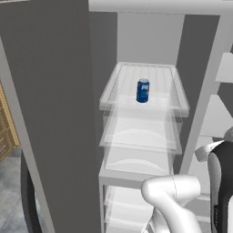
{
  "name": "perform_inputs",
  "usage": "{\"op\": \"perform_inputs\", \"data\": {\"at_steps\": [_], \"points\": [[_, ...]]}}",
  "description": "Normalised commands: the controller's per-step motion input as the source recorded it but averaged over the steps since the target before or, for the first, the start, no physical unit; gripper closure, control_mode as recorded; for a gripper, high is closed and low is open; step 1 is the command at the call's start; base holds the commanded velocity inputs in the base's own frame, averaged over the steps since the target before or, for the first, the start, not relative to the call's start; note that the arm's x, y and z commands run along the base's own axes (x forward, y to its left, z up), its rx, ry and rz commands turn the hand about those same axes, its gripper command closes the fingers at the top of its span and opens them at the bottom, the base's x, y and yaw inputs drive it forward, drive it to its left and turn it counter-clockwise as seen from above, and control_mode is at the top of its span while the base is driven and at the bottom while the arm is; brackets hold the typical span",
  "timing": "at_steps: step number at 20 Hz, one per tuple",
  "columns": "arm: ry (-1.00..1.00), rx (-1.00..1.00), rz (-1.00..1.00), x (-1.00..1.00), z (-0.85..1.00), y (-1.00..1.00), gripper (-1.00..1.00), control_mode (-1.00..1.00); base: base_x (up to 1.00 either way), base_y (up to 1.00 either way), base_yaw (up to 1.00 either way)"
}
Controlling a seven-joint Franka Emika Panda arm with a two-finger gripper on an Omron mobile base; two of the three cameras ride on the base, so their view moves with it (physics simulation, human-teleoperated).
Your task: Open the fridge, grab two sodas, and place both sodas inside the bowl with ice on the dining counter.
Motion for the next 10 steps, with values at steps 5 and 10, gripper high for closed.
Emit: {"op": "perform_inputs", "data": {"at_steps": [5,10], "points": [[-0.51,-0.05,0.13,-0.12,0.01,0.66,-1.0,-1.0,0.0,0.0,0.0],[-0.39,0.0,0.04,0.06,0.2,0.47,-1.0,-1.0,0.0,0.0,0.0]]}}
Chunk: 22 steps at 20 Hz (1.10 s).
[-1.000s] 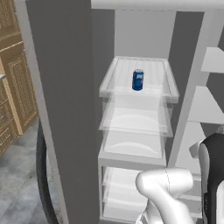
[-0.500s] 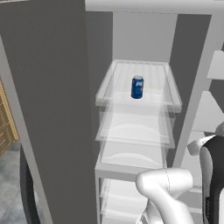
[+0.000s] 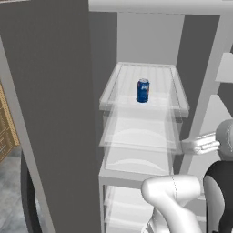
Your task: Open the fridge, grab two sodas, and place both sodas inside the bowl with ice on the dining counter.
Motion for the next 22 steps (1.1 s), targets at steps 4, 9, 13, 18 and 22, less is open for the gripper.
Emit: {"op": "perform_inputs", "data": {"at_steps": [4,9,13,18,22], "points": [[-0.33,-0.01,0.0,0.34,0.27,0.37,-1.0,-1.0,0.0,0.0,0.0],[-0.19,0.0,0.0,0.57,0.13,0.12,-1.0,-1.0,0.0,0.0,0.0],[-0.04,0.0,0.0,0.56,0.01,0.0,-1.0,-1.0,0.0,0.0,0.0],[-0.01,0.0,0.0,0.46,0.0,0.0,-1.0,-1.0,0.0,0.0,0.0],[-0.08,0.0,0.02,0.19,-0.03,0.0,-1.0,-1.0,0.0,0.0,0.0]]}}
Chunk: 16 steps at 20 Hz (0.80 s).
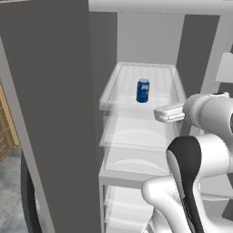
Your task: Open the fridge, grab two sodas, and place both sodas inside the bowl with ice on the dining counter.
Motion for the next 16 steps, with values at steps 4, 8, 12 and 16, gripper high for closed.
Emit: {"op": "perform_inputs", "data": {"at_steps": [4,8,12,16], "points": [[-0.13,0.03,0.02,0.01,-0.15,0.0,-1.0,-1.0,0.0,0.0,0.0],[-0.04,0.08,-0.03,0.09,-0.14,0.2,-1.0,-1.0,0.0,0.0,0.0],[0.0,0.21,-0.12,0.07,-0.04,0.03,-1.0,-1.0,0.0,0.0,0.0],[0.02,0.12,-0.16,0.27,0.0,0.01,-1.0,-1.0,0.0,0.0,0.0]]}}
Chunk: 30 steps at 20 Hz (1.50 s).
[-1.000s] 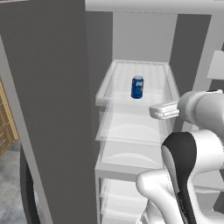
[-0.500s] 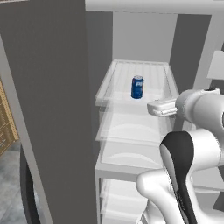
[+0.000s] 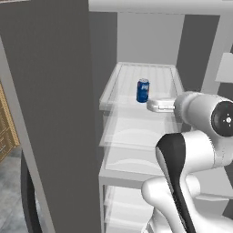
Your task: Open the fridge, grab two sodas, and place both sodas inside the bowl with ice on the dining counter.
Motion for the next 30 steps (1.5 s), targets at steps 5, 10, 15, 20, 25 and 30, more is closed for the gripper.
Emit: {"op": "perform_inputs", "data": {"at_steps": [5,10,15,20,25,30], "points": [[0.07,0.0,-0.06,0.34,0.0,0.0,-1.0,-1.0,0.0,0.0,0.0],[0.05,0.0,-0.02,0.46,0.0,0.14,-1.0,-1.0,0.0,0.0,0.0],[0.07,0.0,-0.06,0.63,0.0,0.18,-1.0,-1.0,0.0,0.0,0.0],[0.08,-0.01,-0.09,0.63,0.0,0.13,-1.0,-1.0,0.0,0.0,0.0],[0.1,0.0,-0.06,0.57,0.0,0.03,-1.0,-1.0,0.0,0.0,0.0],[0.11,0.0,-0.03,0.49,0.0,0.0,-1.0,-1.0,0.0,0.0,0.0]]}}
